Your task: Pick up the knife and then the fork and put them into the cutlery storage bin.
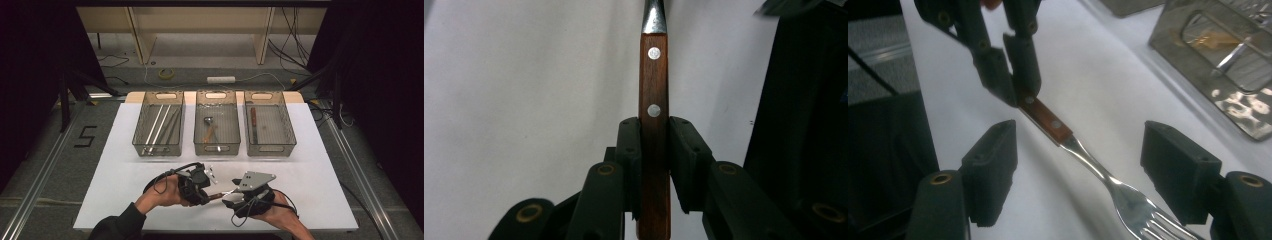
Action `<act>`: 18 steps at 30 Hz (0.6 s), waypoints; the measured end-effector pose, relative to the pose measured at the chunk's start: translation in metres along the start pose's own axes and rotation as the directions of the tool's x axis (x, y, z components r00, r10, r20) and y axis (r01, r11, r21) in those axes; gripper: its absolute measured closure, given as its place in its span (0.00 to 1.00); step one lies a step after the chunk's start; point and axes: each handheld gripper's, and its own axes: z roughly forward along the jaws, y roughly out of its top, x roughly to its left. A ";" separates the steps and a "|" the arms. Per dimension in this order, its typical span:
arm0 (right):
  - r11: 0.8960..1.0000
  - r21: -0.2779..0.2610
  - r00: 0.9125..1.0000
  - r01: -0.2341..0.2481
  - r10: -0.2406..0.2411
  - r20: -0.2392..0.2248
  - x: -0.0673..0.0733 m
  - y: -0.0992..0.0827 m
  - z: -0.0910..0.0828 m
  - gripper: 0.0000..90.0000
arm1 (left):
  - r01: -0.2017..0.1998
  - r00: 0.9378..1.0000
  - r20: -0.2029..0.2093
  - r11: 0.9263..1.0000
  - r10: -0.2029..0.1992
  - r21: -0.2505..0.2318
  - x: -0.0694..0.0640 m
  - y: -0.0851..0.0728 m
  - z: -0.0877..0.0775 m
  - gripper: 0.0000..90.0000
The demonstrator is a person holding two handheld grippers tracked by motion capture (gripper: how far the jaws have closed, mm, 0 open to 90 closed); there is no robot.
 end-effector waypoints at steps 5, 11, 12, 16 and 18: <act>0.999 0.017 0.999 0.046 -0.045 -0.020 0.008 0.000 0.008 0.38 | 0.005 1.000 0.023 1.000 -0.005 0.001 -0.001 0.001 -0.001 0.84; 0.989 0.052 0.990 0.138 -0.138 0.001 0.015 0.000 0.015 0.40 | 0.004 0.999 0.038 1.000 -0.004 0.004 -0.004 0.002 -0.002 0.84; 0.986 0.060 0.988 0.153 -0.153 0.001 0.017 0.000 0.016 0.41 | 0.005 0.999 0.040 1.000 -0.005 0.003 -0.005 0.002 -0.002 0.84; 0.977 0.074 0.979 0.201 -0.201 0.004 0.023 0.001 0.019 0.45 | -0.005 0.999 0.044 1.000 0.005 0.011 -0.006 0.003 -0.003 0.84; 0.970 0.086 0.973 0.230 -0.231 0.012 0.025 0.001 0.021 0.47 | -0.006 0.999 0.048 1.000 0.005 0.017 -0.007 0.003 -0.003 0.84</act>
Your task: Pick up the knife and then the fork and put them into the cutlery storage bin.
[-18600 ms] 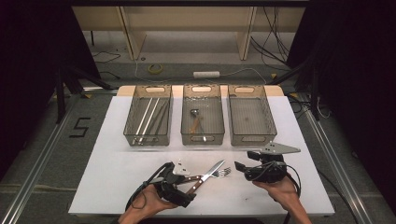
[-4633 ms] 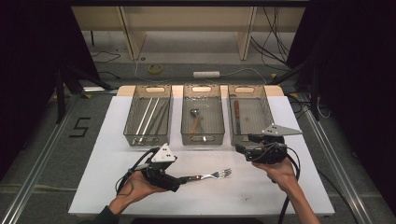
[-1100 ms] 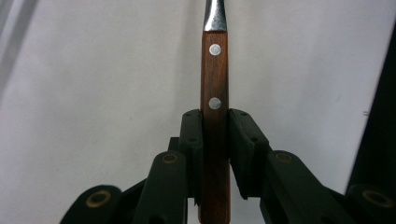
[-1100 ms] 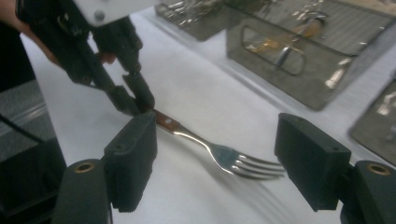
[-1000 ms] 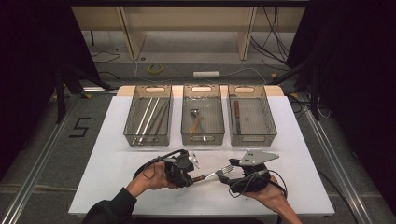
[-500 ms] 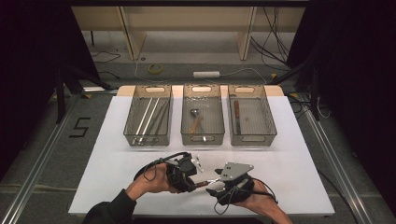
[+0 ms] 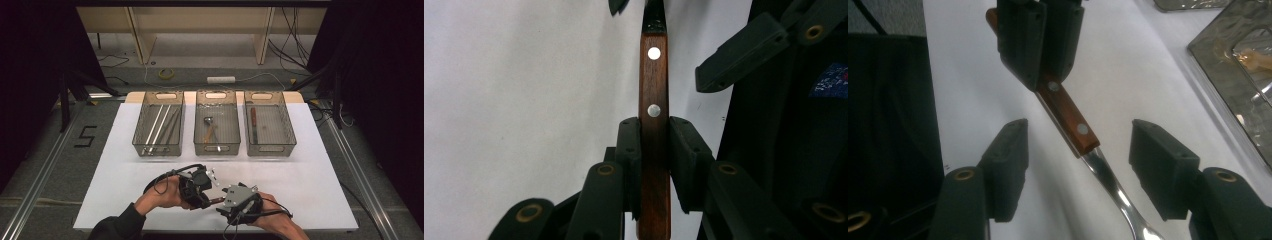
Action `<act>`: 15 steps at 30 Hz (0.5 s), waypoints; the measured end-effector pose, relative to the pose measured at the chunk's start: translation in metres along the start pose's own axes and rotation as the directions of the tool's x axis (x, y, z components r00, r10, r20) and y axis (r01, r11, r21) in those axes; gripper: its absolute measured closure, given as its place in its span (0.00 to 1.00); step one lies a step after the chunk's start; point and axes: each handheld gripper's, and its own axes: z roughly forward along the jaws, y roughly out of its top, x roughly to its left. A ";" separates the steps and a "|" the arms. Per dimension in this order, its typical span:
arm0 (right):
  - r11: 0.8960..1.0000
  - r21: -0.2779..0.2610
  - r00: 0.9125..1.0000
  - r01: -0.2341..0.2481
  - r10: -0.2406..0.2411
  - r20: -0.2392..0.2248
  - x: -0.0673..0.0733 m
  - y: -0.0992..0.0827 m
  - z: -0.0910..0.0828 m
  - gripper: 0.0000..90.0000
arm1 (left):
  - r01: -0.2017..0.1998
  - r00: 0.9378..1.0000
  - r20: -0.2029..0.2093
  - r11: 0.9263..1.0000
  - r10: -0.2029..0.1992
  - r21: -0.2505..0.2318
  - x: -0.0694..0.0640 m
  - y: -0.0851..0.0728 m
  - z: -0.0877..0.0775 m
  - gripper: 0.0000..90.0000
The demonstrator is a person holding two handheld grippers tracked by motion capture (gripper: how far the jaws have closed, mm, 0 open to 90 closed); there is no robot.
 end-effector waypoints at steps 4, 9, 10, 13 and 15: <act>0.998 0.023 0.998 0.056 -0.057 0.016 0.004 0.002 0.004 0.51 | 0.001 1.000 0.008 1.000 -0.001 0.003 -0.002 0.001 0.000 0.84; 0.991 0.051 0.992 0.121 -0.123 0.032 0.009 0.003 0.006 0.58 | 0.010 1.000 0.015 1.000 -0.010 0.002 -0.004 0.002 0.000 0.84; 0.989 0.052 0.989 0.138 -0.140 0.038 0.010 0.004 0.006 0.60 | 0.009 1.000 0.013 1.000 -0.009 0.004 -0.004 0.002 0.000 0.84; 0.979 0.073 0.980 0.189 -0.193 0.046 0.011 0.005 0.007 0.64 | -0.001 1.000 0.017 1.000 0.001 0.007 -0.004 0.002 -0.001 0.84; 0.976 0.073 0.977 0.204 -0.208 0.052 0.013 0.006 0.009 0.66 | 0.001 1.000 0.023 1.000 -0.001 0.006 -0.004 0.002 -0.001 0.84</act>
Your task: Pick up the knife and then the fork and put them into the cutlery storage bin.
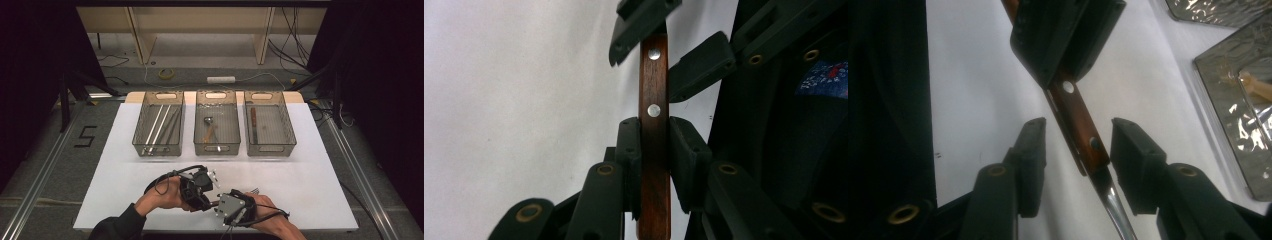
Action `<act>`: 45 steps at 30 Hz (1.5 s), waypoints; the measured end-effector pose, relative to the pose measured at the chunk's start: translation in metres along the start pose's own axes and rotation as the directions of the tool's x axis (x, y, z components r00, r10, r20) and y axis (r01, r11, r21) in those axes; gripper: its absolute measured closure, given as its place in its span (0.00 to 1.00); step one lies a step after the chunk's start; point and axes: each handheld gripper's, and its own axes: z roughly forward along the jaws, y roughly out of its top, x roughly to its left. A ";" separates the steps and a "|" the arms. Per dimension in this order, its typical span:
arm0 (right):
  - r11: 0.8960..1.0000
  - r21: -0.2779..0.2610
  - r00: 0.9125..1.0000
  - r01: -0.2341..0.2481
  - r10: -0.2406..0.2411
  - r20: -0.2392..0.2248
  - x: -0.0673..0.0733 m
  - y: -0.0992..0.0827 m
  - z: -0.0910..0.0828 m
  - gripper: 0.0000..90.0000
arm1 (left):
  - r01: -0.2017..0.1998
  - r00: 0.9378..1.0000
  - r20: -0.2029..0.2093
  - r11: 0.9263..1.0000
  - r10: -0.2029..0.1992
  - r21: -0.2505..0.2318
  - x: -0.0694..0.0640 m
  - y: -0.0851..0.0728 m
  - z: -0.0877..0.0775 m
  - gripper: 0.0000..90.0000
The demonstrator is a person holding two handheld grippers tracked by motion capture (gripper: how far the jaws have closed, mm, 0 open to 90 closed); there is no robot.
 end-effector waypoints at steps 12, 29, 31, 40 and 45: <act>0.995 0.005 0.994 0.101 -0.101 0.039 0.007 0.001 0.000 0.82 | -0.002 1.000 0.028 1.000 0.003 -0.020 0.001 -0.001 -0.002 0.84; 0.977 0.053 0.975 0.205 -0.208 0.076 0.005 -0.003 -0.006 0.87 | 0.057 0.997 -0.033 0.984 -0.063 -0.167 0.008 -0.003 -0.015 0.40; 0.979 0.046 0.976 0.199 -0.202 0.085 0.003 -0.004 -0.006 0.87 | 0.061 0.996 -0.054 0.977 -0.073 -0.202 0.009 -0.004 -0.017 0.35; 0.987 0.050 0.981 0.154 -0.159 0.110 -0.005 -0.010 -0.011 0.87 | 0.075 0.988 -0.102 0.940 -0.115 -0.333 0.013 -0.011 -0.030 0.24; 0.994 0.043 0.988 0.097 -0.101 0.116 -0.012 -0.015 -0.016 0.87 | 0.075 0.982 -0.129 0.914 -0.137 -0.398 0.014 -0.016 -0.033 0.22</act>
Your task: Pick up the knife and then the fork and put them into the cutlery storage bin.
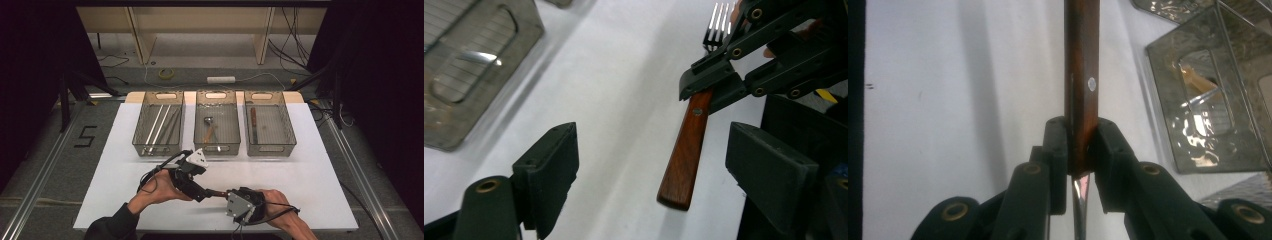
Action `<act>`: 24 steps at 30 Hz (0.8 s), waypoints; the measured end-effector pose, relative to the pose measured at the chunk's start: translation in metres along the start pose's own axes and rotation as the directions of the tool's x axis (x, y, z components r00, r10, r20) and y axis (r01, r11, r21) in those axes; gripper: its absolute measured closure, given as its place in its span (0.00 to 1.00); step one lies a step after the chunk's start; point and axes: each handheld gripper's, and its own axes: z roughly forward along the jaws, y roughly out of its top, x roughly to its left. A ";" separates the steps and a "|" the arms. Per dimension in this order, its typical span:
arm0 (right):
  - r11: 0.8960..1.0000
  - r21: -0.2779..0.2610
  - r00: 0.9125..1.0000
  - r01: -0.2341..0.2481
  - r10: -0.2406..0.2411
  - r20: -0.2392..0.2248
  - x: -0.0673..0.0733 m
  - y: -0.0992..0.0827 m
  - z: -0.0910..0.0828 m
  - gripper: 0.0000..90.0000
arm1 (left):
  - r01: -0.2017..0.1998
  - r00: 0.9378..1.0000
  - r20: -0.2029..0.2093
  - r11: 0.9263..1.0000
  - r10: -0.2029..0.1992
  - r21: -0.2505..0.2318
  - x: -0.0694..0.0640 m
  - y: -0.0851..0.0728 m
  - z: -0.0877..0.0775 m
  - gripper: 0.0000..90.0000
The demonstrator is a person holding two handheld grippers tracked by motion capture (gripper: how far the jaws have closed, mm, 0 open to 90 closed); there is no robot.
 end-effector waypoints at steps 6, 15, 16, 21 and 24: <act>0.998 0.013 0.998 -0.053 0.053 0.014 -0.010 -0.009 -0.004 0.87 | 0.034 0.999 -0.026 0.995 -0.036 -0.095 0.003 -0.005 -0.007 0.21; 0.991 0.019 0.989 -0.136 0.134 0.062 -0.023 -0.018 -0.010 0.87 | 0.052 0.997 -0.042 0.991 -0.058 -0.124 0.006 -0.016 -0.015 0.21; 0.987 0.013 0.984 -0.161 0.159 0.074 -0.024 -0.019 -0.010 0.87 | 0.057 0.997 -0.043 0.990 -0.063 -0.132 0.006 -0.017 -0.015 0.21; 0.981 0.012 0.977 -0.195 0.194 0.086 -0.031 -0.024 -0.012 0.87 | 0.075 0.995 -0.060 0.984 -0.086 -0.164 0.009 -0.027 -0.020 0.21; 0.976 0.015 0.971 -0.219 0.216 0.098 -0.036 -0.028 -0.013 0.87 | 0.086 0.993 -0.070 0.980 -0.099 -0.178 0.010 -0.034 -0.021 0.21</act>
